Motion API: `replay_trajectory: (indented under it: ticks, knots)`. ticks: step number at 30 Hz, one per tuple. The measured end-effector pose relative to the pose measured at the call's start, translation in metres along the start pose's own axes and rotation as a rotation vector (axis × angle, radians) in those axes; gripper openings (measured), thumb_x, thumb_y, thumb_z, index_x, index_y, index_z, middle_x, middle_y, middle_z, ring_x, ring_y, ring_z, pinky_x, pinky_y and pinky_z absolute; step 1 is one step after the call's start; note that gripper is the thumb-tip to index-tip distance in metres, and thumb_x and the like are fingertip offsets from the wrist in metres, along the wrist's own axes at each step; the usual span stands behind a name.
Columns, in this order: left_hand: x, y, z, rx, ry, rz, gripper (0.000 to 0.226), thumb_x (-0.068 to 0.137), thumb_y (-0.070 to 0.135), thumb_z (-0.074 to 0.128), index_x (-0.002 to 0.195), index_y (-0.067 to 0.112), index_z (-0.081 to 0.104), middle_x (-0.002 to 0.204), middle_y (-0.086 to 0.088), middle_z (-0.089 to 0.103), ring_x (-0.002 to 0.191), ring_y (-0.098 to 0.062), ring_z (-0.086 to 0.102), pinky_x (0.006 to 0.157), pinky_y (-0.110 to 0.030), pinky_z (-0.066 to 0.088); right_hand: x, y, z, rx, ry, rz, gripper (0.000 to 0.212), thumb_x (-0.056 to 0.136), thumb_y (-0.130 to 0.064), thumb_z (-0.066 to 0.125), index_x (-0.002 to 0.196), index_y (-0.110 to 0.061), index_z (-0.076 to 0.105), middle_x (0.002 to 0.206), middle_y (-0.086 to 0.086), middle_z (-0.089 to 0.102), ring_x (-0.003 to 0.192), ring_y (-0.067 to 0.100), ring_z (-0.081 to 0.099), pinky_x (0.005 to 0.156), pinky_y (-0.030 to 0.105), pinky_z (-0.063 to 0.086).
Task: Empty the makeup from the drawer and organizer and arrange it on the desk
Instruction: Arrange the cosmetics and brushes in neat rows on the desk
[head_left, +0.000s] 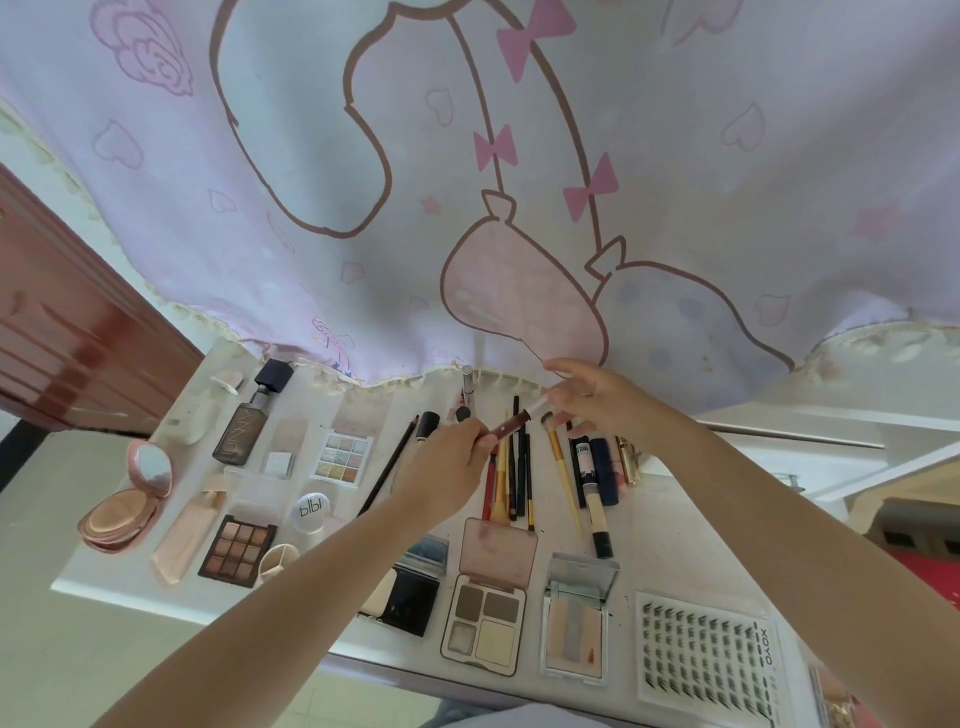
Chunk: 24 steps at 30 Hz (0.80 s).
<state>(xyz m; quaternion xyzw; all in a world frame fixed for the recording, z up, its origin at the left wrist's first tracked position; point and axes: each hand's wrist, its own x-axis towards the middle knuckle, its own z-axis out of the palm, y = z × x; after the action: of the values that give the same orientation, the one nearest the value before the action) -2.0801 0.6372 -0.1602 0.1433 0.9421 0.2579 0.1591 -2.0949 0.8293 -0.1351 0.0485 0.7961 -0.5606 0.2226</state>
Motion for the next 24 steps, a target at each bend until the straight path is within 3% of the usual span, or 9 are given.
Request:
replay_trajectory:
  ticks: [2, 4, 7, 9, 12, 14, 17, 19, 24]
  knots:
    - [0.004, 0.004, 0.009, -0.01, -0.023, -0.095, 0.032, 0.099, 0.028, 0.03, 0.109, 0.006, 0.052, 0.082, 0.0, 0.052, 0.061, -0.01, 0.047, 0.062, -0.027, 0.048, 0.002, 0.005, -0.001, -0.045, 0.091, 0.052, 0.038, 0.093, -0.02, 0.048, 0.13, -0.016, 0.042, 0.105, -0.001, 0.056, 0.084, 0.011, 0.06, 0.072, 0.02, 0.051]
    - [0.012, 0.006, 0.019, 0.001, -0.057, -0.213, 0.032, 0.1, 0.03, 0.03, 0.109, 0.007, 0.051, 0.091, -0.001, 0.052, 0.06, -0.008, 0.045, 0.053, -0.019, 0.044, 0.005, 0.016, -0.004, -0.168, 0.142, 0.099, 0.033, 0.093, -0.022, 0.047, 0.124, -0.012, 0.048, 0.1, 0.001, 0.058, 0.085, 0.012, 0.059, 0.077, 0.025, 0.051]
    - [0.032, 0.01, 0.038, -0.101, -0.132, -0.341, 0.028, 0.099, 0.027, 0.032, 0.106, 0.006, 0.049, 0.107, -0.011, 0.058, 0.076, -0.017, 0.048, 0.076, -0.03, 0.049, 0.007, 0.036, -0.006, -0.353, 0.15, 0.166, 0.026, 0.094, -0.023, 0.045, 0.115, -0.011, 0.055, 0.107, 0.006, 0.062, 0.099, 0.02, 0.058, 0.092, 0.036, 0.049]
    - [0.043, 0.018, 0.046, -0.095, -0.197, -0.384, 0.028, 0.099, 0.025, 0.032, 0.11, 0.004, 0.048, 0.1, -0.011, 0.06, 0.079, -0.019, 0.049, 0.075, -0.029, 0.047, 0.008, 0.049, -0.006, -0.457, 0.143, 0.18, 0.024, 0.093, -0.024, 0.045, 0.111, -0.014, 0.058, 0.109, 0.005, 0.063, 0.101, 0.019, 0.057, 0.099, 0.041, 0.043]
    - [0.054, 0.031, 0.054, -0.043, -0.287, -0.387, 0.035, 0.099, 0.021, 0.032, 0.121, -0.003, 0.046, 0.076, -0.005, 0.044, 0.089, -0.021, 0.056, 0.054, -0.02, 0.033, 0.008, 0.062, -0.001, -0.494, 0.108, 0.199, 0.026, 0.094, -0.018, 0.044, 0.113, -0.008, 0.059, 0.112, 0.009, 0.063, 0.103, 0.021, 0.057, 0.092, 0.029, 0.043]
    - [0.059, 0.035, 0.061, -0.057, -0.3, -0.418, 0.035, 0.098, 0.021, 0.036, 0.118, -0.004, 0.05, 0.08, -0.007, 0.048, 0.092, -0.022, 0.056, 0.05, -0.017, 0.03, 0.009, 0.07, 0.003, -0.492, 0.092, 0.212, 0.027, 0.094, -0.016, 0.043, 0.114, -0.006, 0.059, 0.114, 0.011, 0.063, 0.104, 0.023, 0.058, 0.089, 0.029, 0.045]
    - [0.062, 0.035, 0.074, -0.065, -0.285, -0.449, 0.031, 0.096, 0.022, 0.041, 0.111, -0.002, 0.054, 0.098, -0.012, 0.06, 0.093, -0.022, 0.059, 0.064, -0.023, 0.045, 0.01, 0.082, 0.006, -0.53, 0.08, 0.214, 0.027, 0.093, -0.015, 0.043, 0.113, -0.006, 0.059, 0.113, 0.011, 0.063, 0.103, 0.023, 0.059, 0.089, 0.031, 0.046]
    - [0.063, 0.034, 0.08, -0.068, -0.282, -0.462, 0.028, 0.095, 0.021, 0.044, 0.109, 0.0, 0.055, 0.094, -0.011, 0.058, 0.09, -0.022, 0.058, 0.072, -0.024, 0.045, 0.01, 0.089, 0.007, -0.576, 0.078, 0.215, 0.026, 0.093, -0.016, 0.043, 0.11, -0.004, 0.06, 0.11, 0.013, 0.064, 0.099, 0.025, 0.06, 0.088, 0.034, 0.048]
    - [0.068, 0.03, 0.089, -0.009, -0.297, -0.461, 0.025, 0.094, 0.02, 0.046, 0.108, 0.002, 0.055, 0.098, -0.011, 0.061, 0.097, -0.024, 0.061, 0.069, -0.024, 0.043, 0.012, 0.101, 0.004, -0.68, 0.093, 0.224, 0.023, 0.091, -0.012, 0.044, 0.105, -0.002, 0.06, 0.104, 0.014, 0.064, 0.093, 0.025, 0.06, 0.082, 0.036, 0.05]
